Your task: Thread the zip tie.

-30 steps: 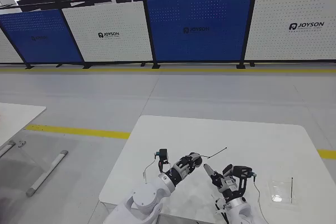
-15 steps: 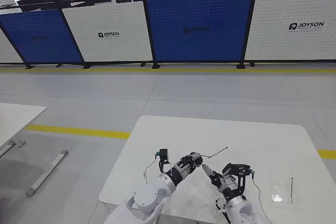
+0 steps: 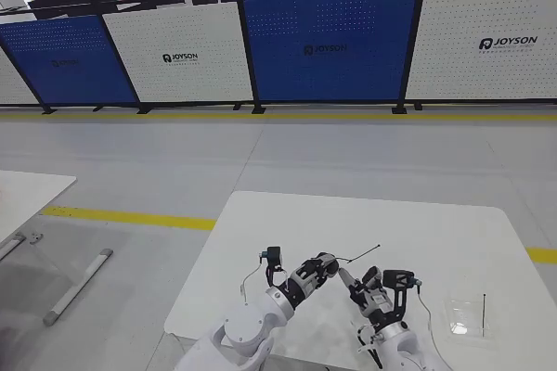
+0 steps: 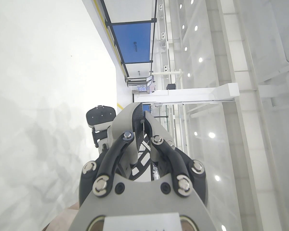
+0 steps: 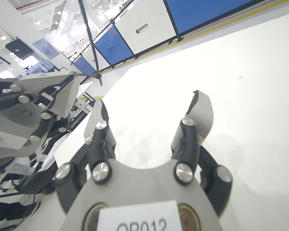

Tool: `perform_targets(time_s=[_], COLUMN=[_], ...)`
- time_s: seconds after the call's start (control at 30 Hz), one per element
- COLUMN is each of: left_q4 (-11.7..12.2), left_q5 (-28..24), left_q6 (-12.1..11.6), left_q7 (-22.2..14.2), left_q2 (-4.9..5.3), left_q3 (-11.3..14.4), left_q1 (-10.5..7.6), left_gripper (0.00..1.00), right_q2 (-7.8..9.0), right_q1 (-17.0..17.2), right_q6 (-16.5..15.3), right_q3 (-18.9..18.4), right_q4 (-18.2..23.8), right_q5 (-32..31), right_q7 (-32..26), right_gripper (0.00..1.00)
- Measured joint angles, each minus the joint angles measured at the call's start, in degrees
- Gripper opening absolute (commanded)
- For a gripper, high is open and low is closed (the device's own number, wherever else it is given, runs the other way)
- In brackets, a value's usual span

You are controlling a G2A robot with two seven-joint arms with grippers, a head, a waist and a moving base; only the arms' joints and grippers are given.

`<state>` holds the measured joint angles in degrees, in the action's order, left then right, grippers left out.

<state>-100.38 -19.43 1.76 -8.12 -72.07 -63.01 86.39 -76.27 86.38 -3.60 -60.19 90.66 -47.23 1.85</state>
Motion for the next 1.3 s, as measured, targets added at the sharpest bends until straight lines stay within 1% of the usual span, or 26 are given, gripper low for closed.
perform_targets(time_s=[0.2, 0.43, 0.5, 0.57, 0.63, 0.77, 0.87, 1.03, 1.13, 1.2, 1.23, 1.3], left_q4=[0.3, 0.8, 0.9, 1.0, 1.0, 1.0, 1.1, 1.4, 1.4, 1.3, 1.3, 1.4], left_q5=[0.0, 0.3, 0.4, 0.6, 0.6, 0.6, 0.6, 0.7, 0.8, 1.0, 1.0, 1.1], left_q6=[-0.1, -0.2, -0.3, -0.4, -0.5, -0.6, -0.7, -0.6, -0.6, -0.6, -0.6, -0.6], left_q7=[-0.1, -0.2, -0.3, -0.5, -0.7, -0.8, -1.0, -0.9, -0.7, -0.7, -0.6, -0.5], left_q2=[-0.01, -0.04, -0.04, -0.01, 0.0, 0.03, 0.06, 0.06, 0.06, 0.06, 0.07, 0.07], left_q3=[0.2, 0.6, 0.7, 0.8, 0.8, 0.8, 0.8, 0.9, 1.0, 1.0, 1.1, 1.1], left_q1=[-0.22, -0.44, -0.46, -0.49, -0.49, -0.46, -0.45, -0.62, -0.66, -0.66, -0.66, -0.67], left_gripper=[0.0, 0.0, 0.0, 0.0, 0.0, 0.0, 0.0, 0.0, 0.0, 0.0, 0.0, 0.0], right_q2=[0.0, -0.19, -0.24, -0.29, -0.34, -0.41, -0.47, -0.56, -0.6, -0.63, -0.64, -0.67], right_q1=[0.3, -0.2, -0.2, -0.3, -0.2, -0.2, -0.2, -0.3, -0.2, -0.2, -0.2, -0.2], right_q6=[-0.9, -0.9, -0.9, -0.9, -1.0, -1.1, -1.2, -1.5, -1.7, -1.8, -1.8, -1.9], right_q3=[-0.1, 0.3, 0.4, 0.4, 0.4, 0.5, 0.6, 0.7, 0.7, 0.7, 0.7, 0.7], right_q4=[0.9, 1.1, 1.2, 1.3, 1.3, 1.4, 1.3, 1.3, 1.3, 1.3, 1.3, 1.2], right_q5=[-0.3, -0.3, -0.3, -0.3, -0.3, -0.3, -0.3, -0.5, -0.6, -0.5, -0.5, -0.5], right_q7=[-0.1, -0.6, -0.5, -0.1, 0.1, 0.3, 0.3, 0.5, 0.8, 0.9, 0.9, 1.0], right_gripper=[0.45, 0.4, 0.34, 0.32, 0.27, 0.26, 0.2, 0.14, 0.13, 0.07, 0.01, 0.0])
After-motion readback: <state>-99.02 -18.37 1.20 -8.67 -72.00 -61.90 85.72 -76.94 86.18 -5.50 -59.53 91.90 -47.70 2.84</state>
